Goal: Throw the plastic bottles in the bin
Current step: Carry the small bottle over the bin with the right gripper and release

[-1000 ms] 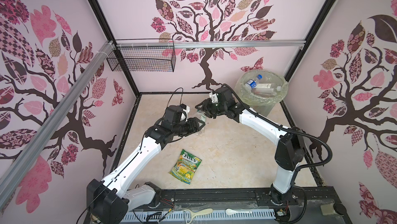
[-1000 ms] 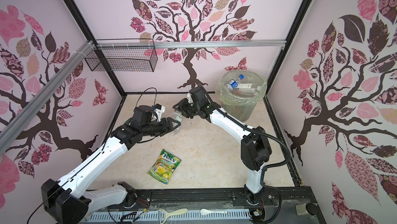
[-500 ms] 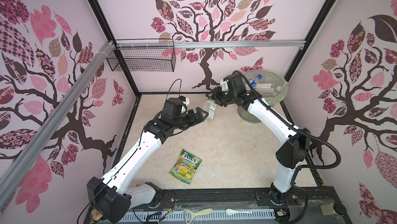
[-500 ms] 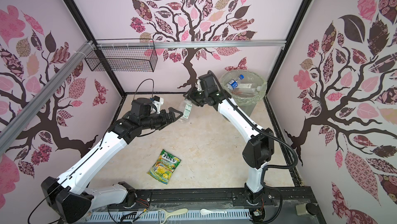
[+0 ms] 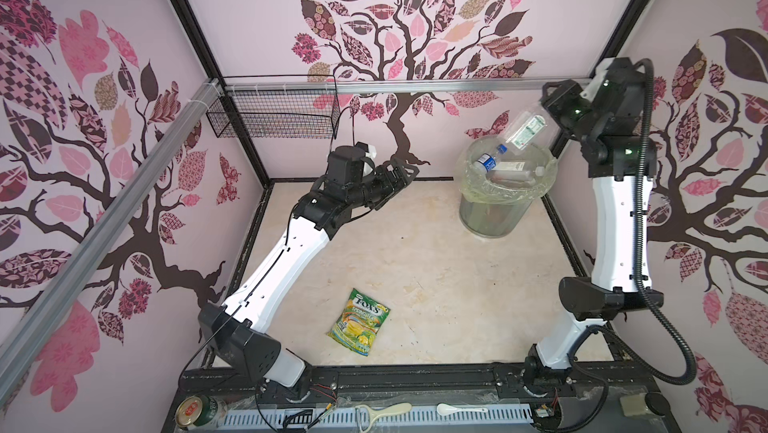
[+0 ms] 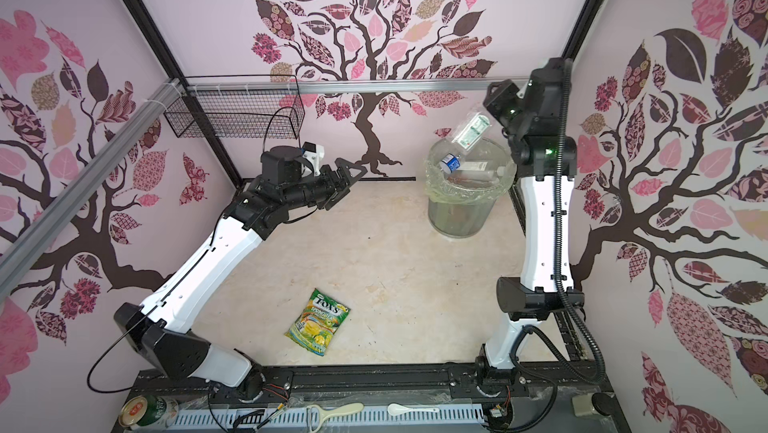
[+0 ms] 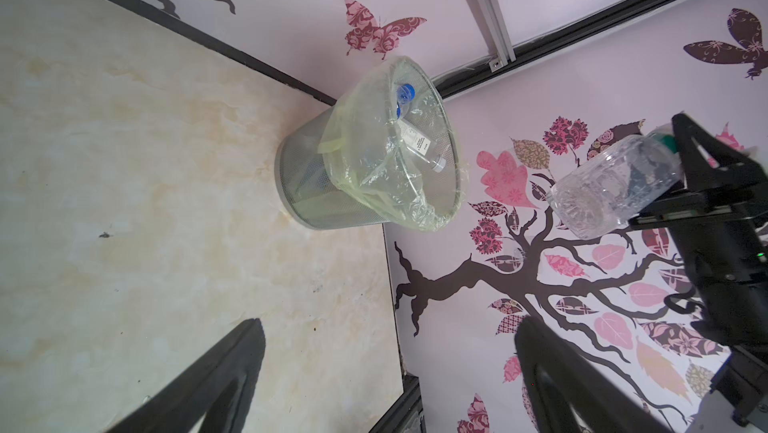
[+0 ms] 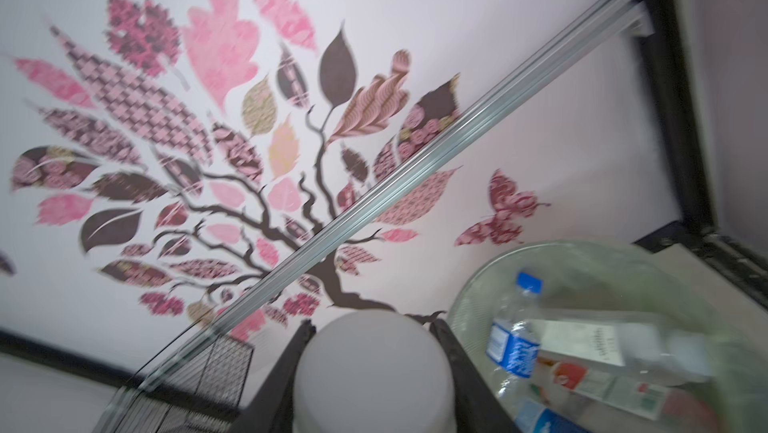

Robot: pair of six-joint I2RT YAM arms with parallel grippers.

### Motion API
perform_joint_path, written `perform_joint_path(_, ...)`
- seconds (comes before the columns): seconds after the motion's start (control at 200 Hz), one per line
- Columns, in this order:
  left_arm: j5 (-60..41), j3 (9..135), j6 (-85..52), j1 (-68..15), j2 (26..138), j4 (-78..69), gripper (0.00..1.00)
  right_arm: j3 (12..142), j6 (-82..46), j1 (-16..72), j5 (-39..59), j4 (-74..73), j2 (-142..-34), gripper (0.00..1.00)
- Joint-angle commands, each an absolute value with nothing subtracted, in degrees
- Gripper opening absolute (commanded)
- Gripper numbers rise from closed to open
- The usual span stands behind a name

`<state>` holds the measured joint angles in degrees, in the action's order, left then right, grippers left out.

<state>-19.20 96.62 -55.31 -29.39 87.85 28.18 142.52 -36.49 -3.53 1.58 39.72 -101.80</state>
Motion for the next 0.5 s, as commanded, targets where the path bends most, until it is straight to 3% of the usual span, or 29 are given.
perform_joint_path(0.0, -19.7, 100.1, -56.6, -29.9, 88.8, 26.4, 0.98, 141.5, -31.6, -5.7, -4.7, 32.9, -98.5, 0.22)
perform_joint_path(0.235, -20.1, 96.8, -57.5, -29.9, 88.8, 25.6, 0.98, 144.9, -25.0, -5.9, -12.3, 28.1, -101.0, 0.24)
perform_joint_path(0.435, -20.0, 96.5, -57.0, -29.9, 88.7, 25.8, 0.98, 140.0, -29.8, -5.9, -8.2, 31.1, -110.0, 0.24)
perform_joint_path(0.495, -20.0, 96.5, -56.8, -30.0, 88.8, 25.9, 0.98, 140.3, -31.6, -5.9, -3.9, 33.2, -113.9, 0.32)
